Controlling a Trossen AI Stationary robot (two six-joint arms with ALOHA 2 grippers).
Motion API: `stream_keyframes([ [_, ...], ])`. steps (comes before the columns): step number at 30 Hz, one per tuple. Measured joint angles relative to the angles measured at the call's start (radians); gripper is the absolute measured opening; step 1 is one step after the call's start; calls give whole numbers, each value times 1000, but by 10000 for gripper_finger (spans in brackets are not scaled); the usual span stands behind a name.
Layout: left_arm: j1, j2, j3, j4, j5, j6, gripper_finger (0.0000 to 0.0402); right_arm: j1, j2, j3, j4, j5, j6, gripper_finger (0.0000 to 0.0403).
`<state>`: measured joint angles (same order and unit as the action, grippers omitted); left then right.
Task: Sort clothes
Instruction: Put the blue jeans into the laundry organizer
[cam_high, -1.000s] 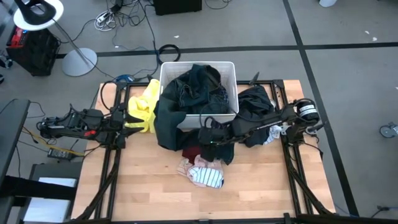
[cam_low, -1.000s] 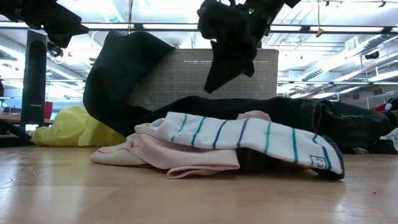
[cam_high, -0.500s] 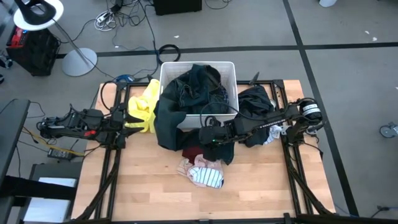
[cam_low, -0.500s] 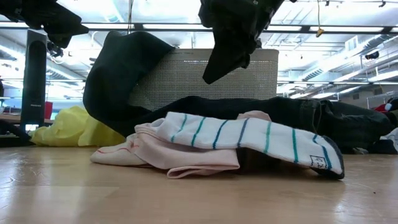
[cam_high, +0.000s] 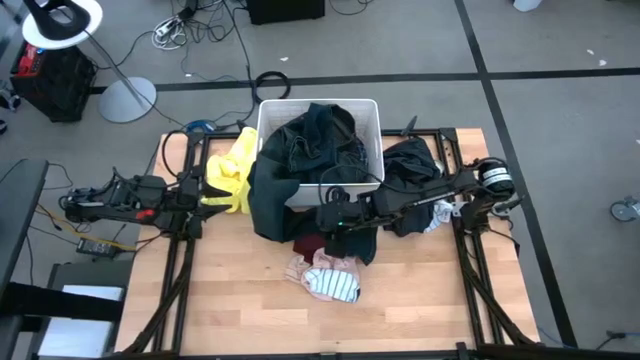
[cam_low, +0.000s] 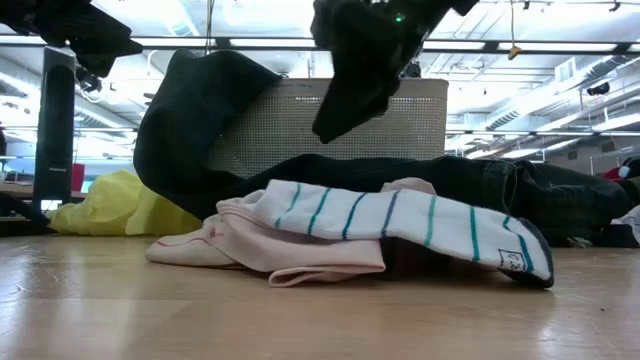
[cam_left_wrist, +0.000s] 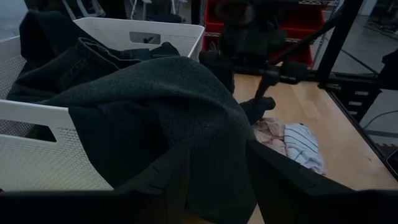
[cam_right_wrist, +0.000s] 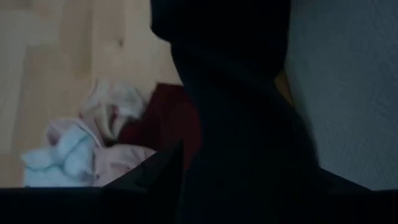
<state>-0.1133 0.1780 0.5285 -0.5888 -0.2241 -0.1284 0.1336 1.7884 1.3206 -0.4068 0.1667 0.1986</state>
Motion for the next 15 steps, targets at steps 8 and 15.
stream_keyframes([
  [8, 0, 0, 0, 1, 0, 1, 163, 0, 52, 3, 69, 0, -37, 192],
  [15, 0, 0, 0, -1, 0, 0, 163, 0, 93, 1, 45, -23, -37, 160],
])
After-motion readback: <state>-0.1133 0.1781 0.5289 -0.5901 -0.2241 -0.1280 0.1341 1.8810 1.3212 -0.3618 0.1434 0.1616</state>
